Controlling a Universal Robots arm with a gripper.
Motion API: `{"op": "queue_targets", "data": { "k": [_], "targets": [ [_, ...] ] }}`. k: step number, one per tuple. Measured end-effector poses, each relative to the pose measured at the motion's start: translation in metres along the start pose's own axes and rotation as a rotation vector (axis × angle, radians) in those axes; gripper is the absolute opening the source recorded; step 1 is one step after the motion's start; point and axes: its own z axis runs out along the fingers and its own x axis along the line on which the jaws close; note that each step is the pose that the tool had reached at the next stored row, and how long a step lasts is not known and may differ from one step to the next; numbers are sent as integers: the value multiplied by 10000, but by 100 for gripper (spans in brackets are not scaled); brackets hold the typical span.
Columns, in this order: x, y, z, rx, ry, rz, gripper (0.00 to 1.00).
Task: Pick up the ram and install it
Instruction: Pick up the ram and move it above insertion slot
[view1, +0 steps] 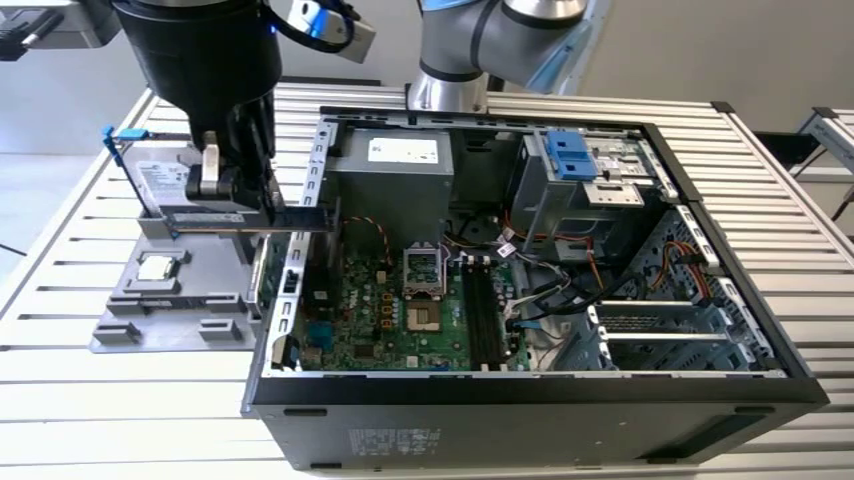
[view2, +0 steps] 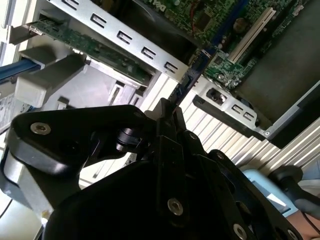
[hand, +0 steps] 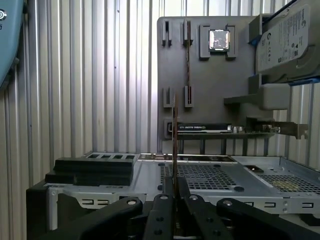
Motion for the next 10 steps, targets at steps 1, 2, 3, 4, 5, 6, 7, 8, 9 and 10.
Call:
{"op": "queue_targets", "data": {
  "k": [1,2,3,4,5,6,7,8,9,10],
  "targets": [
    [0,-13,0,0,0,0,0],
    [0,-27,0,0,0,0,0],
    [0,-40,0,-1,0,-1,0],
    [0,-53,1,0,0,0,0],
    [0,-65,1,1,0,0,0],
    [0,-78,1,0,0,0,0],
    [0,-91,1,0,0,0,0],
    [0,-102,2,0,-1,0,0],
    [0,-114,2,0,0,0,0],
    [0,-126,2,0,0,0,0]
  ]
}}
